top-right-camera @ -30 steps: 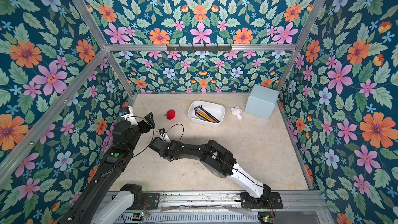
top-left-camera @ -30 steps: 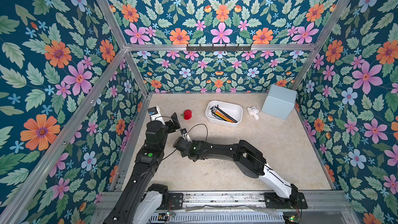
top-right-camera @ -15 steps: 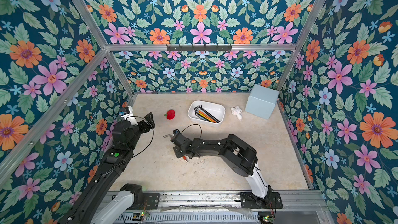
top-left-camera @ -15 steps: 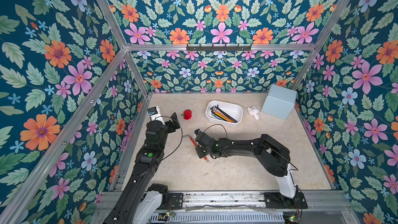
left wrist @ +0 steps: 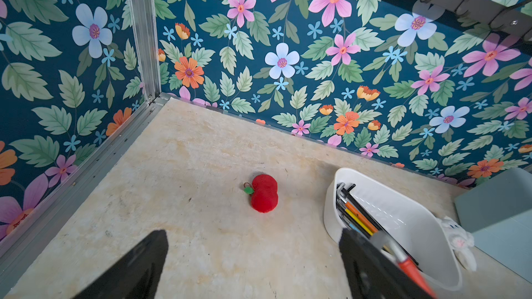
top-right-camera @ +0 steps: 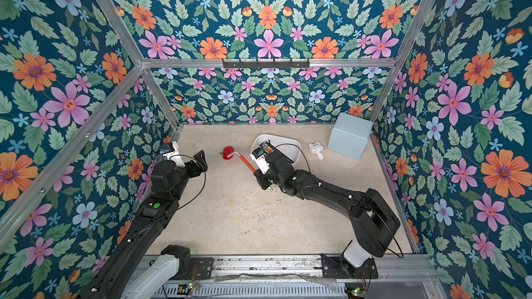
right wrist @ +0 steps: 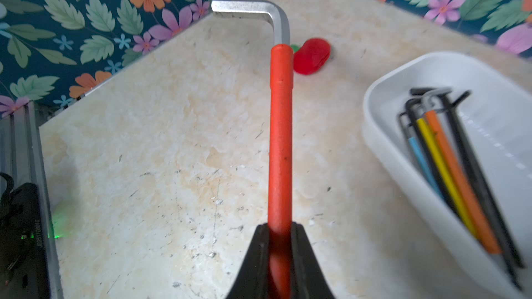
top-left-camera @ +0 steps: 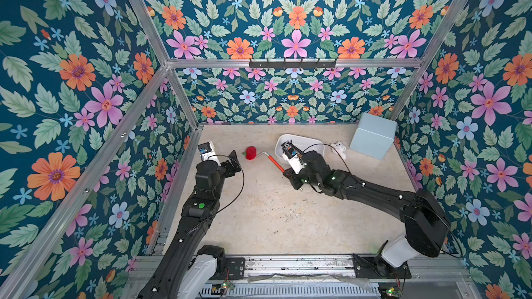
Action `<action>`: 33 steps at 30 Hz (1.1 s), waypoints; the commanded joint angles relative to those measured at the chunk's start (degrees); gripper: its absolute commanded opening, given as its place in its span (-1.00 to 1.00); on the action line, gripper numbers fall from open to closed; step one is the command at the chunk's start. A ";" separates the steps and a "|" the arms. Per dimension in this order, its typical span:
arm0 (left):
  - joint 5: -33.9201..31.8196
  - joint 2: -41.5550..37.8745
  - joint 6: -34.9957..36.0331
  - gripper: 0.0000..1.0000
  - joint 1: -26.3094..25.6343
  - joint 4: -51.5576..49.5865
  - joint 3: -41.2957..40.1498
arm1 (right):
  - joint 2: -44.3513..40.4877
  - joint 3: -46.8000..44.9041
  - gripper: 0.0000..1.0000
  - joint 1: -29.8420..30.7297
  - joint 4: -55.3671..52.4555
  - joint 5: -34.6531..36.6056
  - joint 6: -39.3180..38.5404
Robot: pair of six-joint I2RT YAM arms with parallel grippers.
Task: Put the hex key on the desktop into the storage box
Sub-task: Place the Allen key in the storage box.
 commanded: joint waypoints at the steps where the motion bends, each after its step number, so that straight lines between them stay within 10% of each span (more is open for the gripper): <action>1: 0.42 0.24 0.26 0.99 0.00 1.04 0.37 | -2.49 0.18 -1.00 -4.24 1.95 -6.02 -6.51; 13: 0.53 0.15 0.09 0.99 0.03 1.21 -0.11 | 4.57 6.46 -1.00 -18.31 3.19 -12.26 -16.97; 33: -0.10 0.82 0.24 0.99 -0.01 1.65 -0.81 | 27.40 22.51 -1.00 -19.53 -5.34 -4.41 -23.37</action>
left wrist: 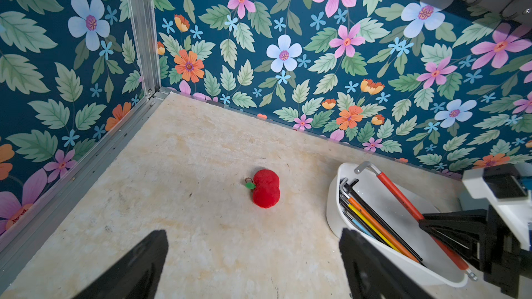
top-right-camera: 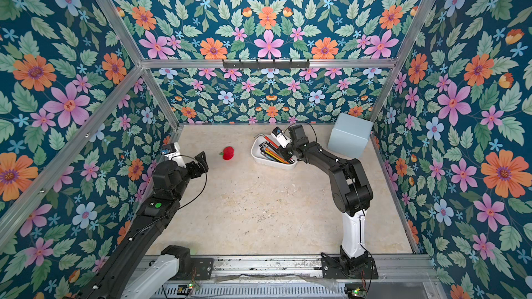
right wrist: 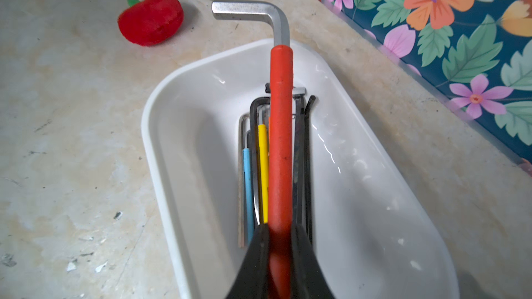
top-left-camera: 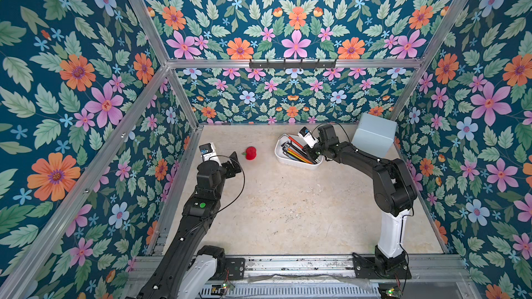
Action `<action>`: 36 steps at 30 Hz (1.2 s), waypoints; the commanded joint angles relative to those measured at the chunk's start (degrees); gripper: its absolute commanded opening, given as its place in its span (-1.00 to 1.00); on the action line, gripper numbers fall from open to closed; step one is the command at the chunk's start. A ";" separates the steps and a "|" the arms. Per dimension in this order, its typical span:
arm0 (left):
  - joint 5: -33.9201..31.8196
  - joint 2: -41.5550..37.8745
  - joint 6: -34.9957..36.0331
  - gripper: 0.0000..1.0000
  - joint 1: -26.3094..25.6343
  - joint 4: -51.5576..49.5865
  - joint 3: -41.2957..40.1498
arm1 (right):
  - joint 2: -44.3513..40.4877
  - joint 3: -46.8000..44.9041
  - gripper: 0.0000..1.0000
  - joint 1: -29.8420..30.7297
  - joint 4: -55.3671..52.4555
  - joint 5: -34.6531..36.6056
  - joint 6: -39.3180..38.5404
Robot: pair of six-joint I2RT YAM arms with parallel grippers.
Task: Put the hex key on the desktop into the storage box
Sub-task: Place the Allen key in the storage box.
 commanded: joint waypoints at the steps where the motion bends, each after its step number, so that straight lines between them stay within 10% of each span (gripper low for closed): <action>1: -0.14 0.02 0.28 0.99 -0.01 1.43 -0.24 | 1.26 0.86 -1.00 0.00 0.57 1.45 -0.69; 28: -0.12 0.39 0.44 0.99 -0.01 1.60 -0.02 | 10.15 7.90 -1.00 -0.04 -3.63 7.62 2.85; 36: -0.13 0.74 0.46 0.99 -0.01 1.70 0.26 | 8.18 7.60 -0.12 0.01 -3.47 6.81 3.73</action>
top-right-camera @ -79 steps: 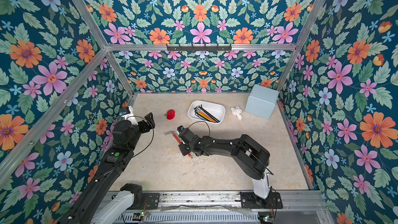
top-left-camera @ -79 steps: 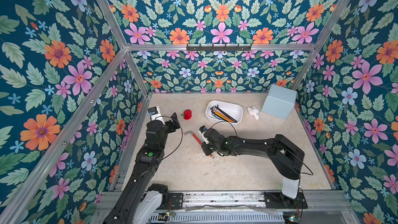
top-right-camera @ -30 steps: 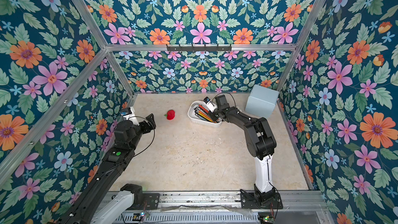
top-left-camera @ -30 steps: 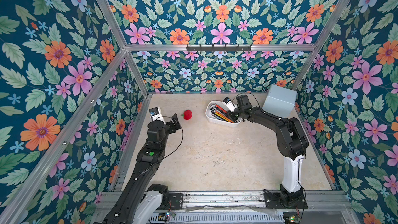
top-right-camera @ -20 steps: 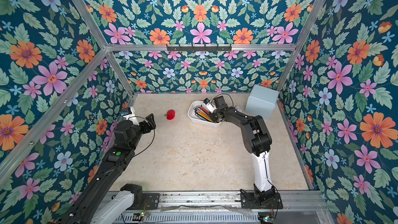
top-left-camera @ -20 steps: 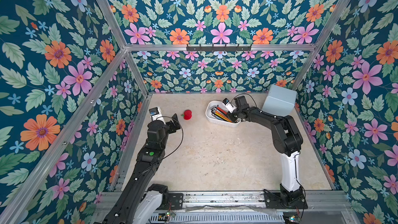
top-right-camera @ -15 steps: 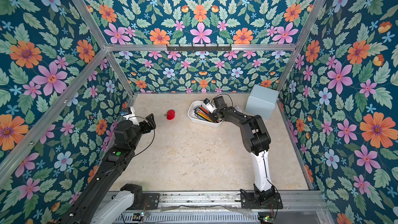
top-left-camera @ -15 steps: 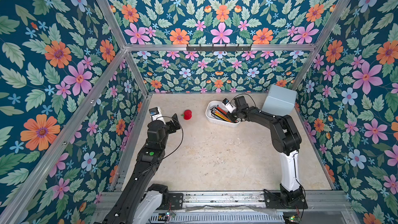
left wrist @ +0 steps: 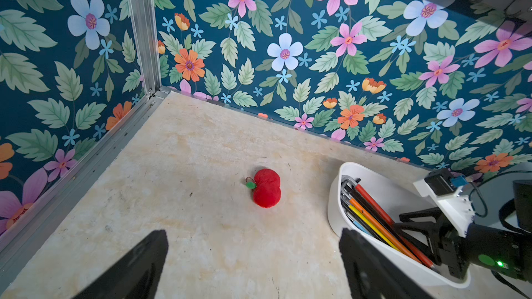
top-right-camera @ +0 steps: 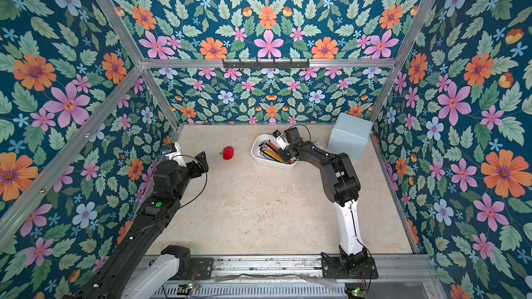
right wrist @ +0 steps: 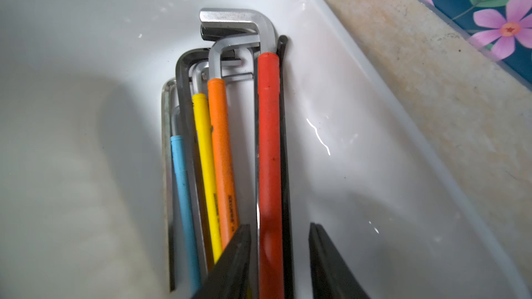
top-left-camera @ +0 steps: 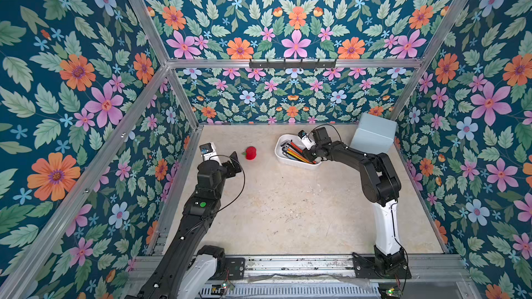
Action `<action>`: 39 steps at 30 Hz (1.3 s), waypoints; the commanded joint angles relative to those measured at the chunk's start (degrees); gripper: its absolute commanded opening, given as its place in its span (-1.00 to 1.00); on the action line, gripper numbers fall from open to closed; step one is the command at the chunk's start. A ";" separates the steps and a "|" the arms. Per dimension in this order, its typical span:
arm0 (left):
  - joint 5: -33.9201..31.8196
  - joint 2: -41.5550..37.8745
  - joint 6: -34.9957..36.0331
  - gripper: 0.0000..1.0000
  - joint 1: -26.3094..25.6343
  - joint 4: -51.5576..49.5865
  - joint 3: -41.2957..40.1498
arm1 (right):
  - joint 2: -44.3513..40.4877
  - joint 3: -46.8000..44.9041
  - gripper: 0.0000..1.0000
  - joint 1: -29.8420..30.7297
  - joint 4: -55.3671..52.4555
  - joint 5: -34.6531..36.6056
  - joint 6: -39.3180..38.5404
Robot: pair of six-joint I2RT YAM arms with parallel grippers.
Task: Put the hex key on the desktop into the storage box
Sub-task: Place the Allen key in the storage box, then reset both arms
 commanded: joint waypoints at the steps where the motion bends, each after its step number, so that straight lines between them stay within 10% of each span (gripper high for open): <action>1: -0.16 0.25 0.57 0.99 -0.01 1.48 0.33 | -1.74 -0.05 -0.03 0.10 1.06 -0.43 1.28; 16: -2.09 2.52 1.48 0.99 -0.01 5.14 -1.05 | -26.53 -18.91 0.97 0.08 18.38 -2.32 14.68; 39: -8.48 15.98 13.70 0.99 5.97 31.30 -14.89 | -75.69 -68.73 0.99 -15.31 31.62 22.78 33.52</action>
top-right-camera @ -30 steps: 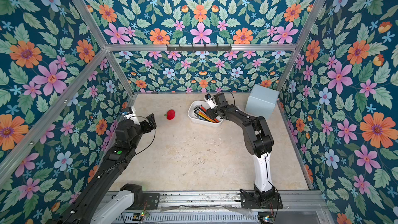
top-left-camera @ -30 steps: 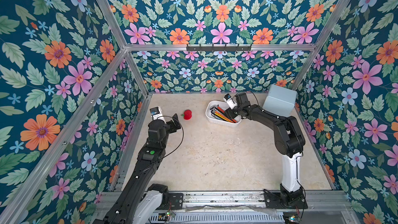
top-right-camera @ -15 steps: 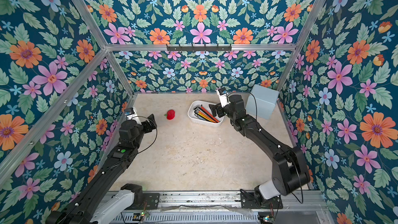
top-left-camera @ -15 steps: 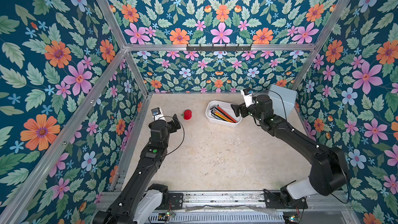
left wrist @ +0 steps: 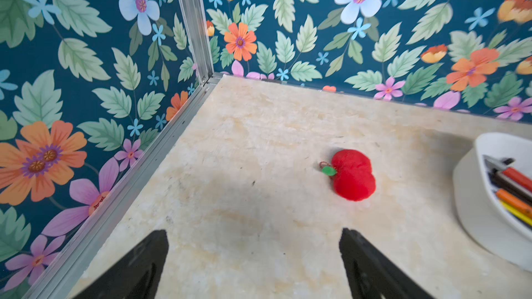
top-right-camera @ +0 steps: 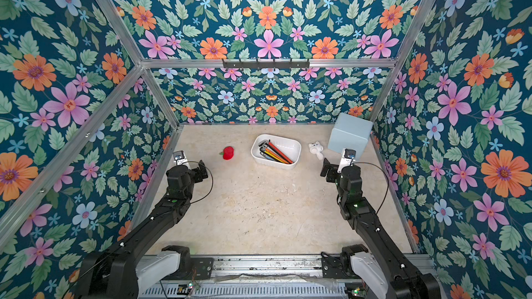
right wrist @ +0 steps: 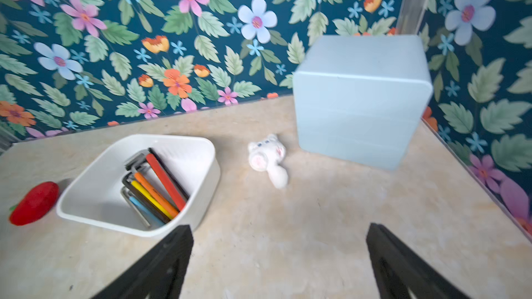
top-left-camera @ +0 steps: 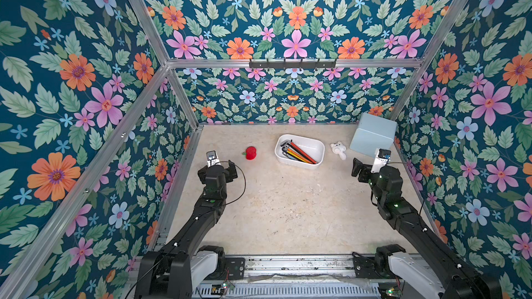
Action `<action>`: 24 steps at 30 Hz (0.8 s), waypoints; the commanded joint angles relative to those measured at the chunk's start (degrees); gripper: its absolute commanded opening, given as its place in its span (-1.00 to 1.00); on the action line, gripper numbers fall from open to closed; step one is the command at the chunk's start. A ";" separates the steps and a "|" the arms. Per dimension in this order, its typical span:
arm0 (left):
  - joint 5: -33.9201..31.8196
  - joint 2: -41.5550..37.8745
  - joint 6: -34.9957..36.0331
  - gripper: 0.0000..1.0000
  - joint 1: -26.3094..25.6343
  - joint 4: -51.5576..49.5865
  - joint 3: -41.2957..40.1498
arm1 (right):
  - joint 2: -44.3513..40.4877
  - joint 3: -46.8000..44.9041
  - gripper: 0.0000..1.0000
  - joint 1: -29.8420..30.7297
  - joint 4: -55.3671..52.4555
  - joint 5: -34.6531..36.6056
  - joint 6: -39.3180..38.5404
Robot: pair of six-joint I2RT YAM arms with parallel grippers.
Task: Put the hex key on the desktop into the storage box
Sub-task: Reset both arms
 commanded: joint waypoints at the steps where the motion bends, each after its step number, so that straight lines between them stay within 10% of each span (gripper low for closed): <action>1: -0.11 3.02 1.75 0.99 1.23 8.86 -1.71 | -0.82 -2.79 0.99 -1.92 7.16 4.98 2.55; 24: 7.46 23.44 2.46 0.99 8.74 37.36 -6.48 | 29.82 -10.96 0.99 -13.55 46.94 3.44 0.65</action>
